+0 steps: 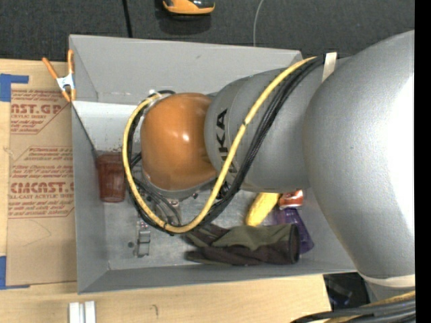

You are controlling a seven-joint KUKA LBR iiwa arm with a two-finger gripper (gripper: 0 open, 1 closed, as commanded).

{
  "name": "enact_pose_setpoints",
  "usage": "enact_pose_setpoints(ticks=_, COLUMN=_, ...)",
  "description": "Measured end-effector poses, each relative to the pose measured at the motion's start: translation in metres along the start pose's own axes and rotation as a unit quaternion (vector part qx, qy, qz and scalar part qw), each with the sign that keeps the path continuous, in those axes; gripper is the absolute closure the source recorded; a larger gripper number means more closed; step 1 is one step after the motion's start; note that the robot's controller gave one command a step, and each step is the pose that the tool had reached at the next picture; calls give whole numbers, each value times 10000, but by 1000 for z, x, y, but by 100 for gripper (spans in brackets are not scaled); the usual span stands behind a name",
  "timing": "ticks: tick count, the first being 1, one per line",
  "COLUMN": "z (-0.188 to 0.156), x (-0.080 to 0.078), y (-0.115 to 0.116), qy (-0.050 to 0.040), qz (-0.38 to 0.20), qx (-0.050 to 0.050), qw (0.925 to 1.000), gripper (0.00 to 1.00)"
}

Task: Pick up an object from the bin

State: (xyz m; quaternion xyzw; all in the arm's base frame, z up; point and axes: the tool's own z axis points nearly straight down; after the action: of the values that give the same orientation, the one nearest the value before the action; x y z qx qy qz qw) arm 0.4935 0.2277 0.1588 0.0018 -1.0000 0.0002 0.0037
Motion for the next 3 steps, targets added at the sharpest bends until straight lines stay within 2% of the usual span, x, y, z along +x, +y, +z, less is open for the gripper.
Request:
enact_pose_setpoints(ticks=1, z=-5, x=-2, y=-1, qy=-37, qz=13, qx=-9, qw=10000, gripper=0)
enact_pose_setpoints(ticks=2, z=-61, x=-5, y=-3, qy=-19, qz=-72, qx=8, qw=10000, gripper=0)
enact_pose_setpoints(ticks=3, z=-138, x=-11, y=-4, qy=-36, qz=-179, qx=3, qw=9998, gripper=0)
